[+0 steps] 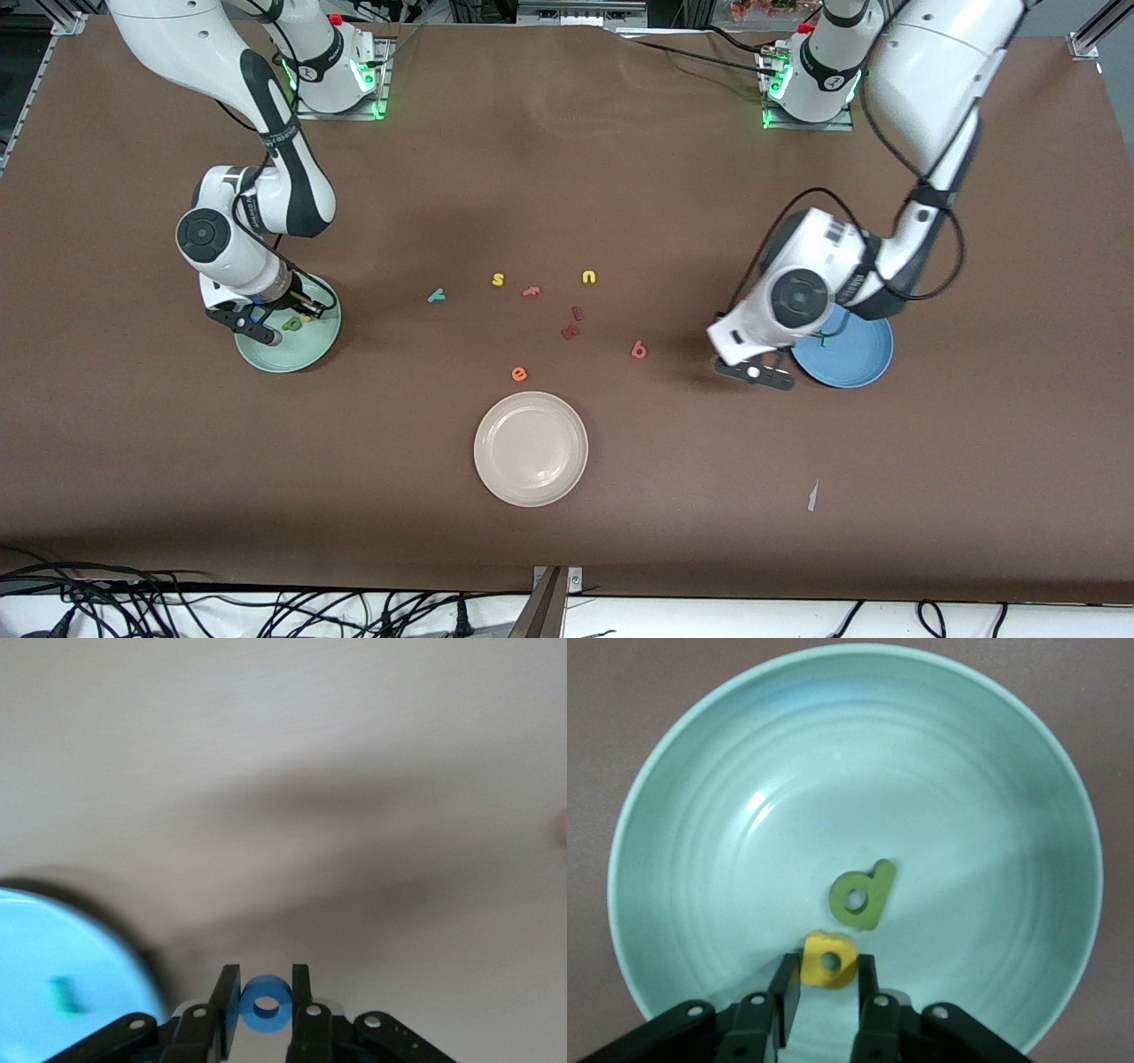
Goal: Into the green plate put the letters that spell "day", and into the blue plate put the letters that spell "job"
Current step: 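Drop d on the green plate while the left gripper drops o on the blue plate, then grasp the cyan Y with the right gripper while the left gripper grasps the pink q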
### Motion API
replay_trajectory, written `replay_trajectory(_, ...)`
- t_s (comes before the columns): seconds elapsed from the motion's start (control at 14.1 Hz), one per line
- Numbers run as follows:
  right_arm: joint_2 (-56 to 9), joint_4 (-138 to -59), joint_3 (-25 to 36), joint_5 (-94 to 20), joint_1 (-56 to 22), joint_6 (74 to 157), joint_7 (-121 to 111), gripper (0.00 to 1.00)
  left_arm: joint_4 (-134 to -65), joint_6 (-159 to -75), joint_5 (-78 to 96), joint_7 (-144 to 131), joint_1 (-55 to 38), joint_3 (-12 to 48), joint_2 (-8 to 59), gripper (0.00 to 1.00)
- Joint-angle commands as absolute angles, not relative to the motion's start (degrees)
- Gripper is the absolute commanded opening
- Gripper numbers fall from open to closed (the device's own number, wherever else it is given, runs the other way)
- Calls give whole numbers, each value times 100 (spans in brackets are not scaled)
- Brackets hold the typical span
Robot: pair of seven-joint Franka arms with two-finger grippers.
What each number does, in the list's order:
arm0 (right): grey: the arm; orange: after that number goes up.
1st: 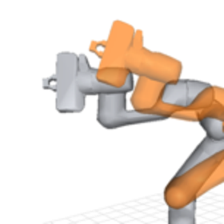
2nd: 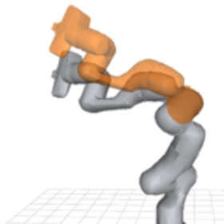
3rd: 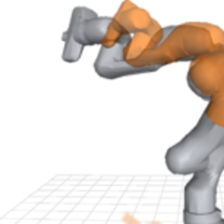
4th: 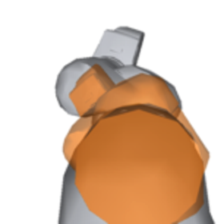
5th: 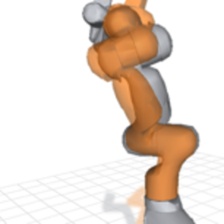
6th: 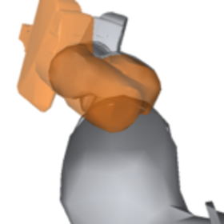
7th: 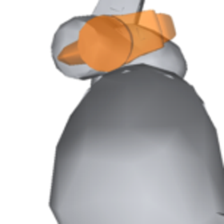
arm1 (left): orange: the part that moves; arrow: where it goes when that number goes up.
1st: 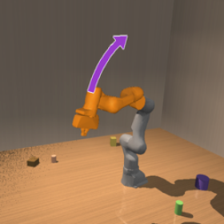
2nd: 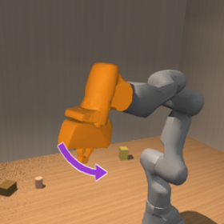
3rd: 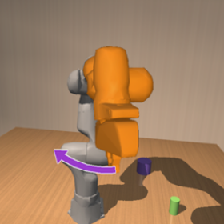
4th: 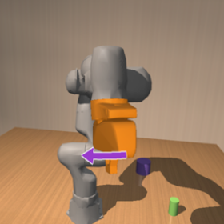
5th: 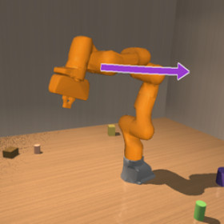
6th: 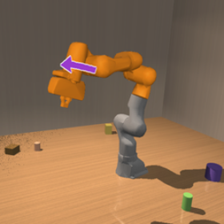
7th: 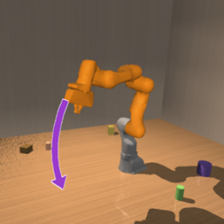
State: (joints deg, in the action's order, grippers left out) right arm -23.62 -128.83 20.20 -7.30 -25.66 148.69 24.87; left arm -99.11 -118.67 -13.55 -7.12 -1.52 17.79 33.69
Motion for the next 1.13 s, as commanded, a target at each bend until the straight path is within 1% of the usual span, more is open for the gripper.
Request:
replay_trajectory(0.0, -2058, -12824, 1969, -861, -2584, 14504, 2399, 100, -10037, -11716, -1450, 751, 499, 1837, 3217, 14)
replay_trajectory(0.14, -1698, -12657, 1942, -861, -2593, 13925, 2452, 100, -10055, -11620, -1529, 1482, 816, 1837, 3225, 15)
replay_trajectory(0.21, -1601, -12474, 1934, -861, -2619, 13452, 2617, 100, -10055, -11602, -1547, 1712, 870, 1811, 3252, 18)
replay_trajectory(0.28, -1556, -12254, 1786, -861, -2628, 12969, 2871, 100, -10063, -11602, -1599, 2001, 896, 1758, 3304, 33)
replay_trajectory(0.35, -1530, -12130, 1549, -870, -2628, 12738, 3266, 100, -10046, -11602, -1756, 2343, 992, 1758, 3400, 68)
replay_trajectory(0.42, -1503, -12094, 1268, -922, -2628, 12727, 3783, 100, -10020, -11602, -1766, 2503, 1045, 1758, 3419, 100)
replay_trajectory(0.57, -1512, -12059, 881, -940, -2637, 12962, 4715, 100, -9845, -11593, -1653, 2444, 1046, 1793, 3375, 100)
replay_trajectory(0.78, -1765, -12094, 423, -940, -2646, 13568, 5920, 100, -9353, -11593, -584, 2006, 661, 1802, 3445, 100)
replay_trajectory(0.85, -1906, -12102, 317, -940, -2672, 13797, 6289, 100, -9221, -11593, -397, 1752, 459, 1802, 3532, 100)
replay_trajectory(1.06, -2310, -12216, 272, -940, -2856, 14386, 6784, 100, -8930, -11610, -387, 523, -121, 1802, 3770, 100)
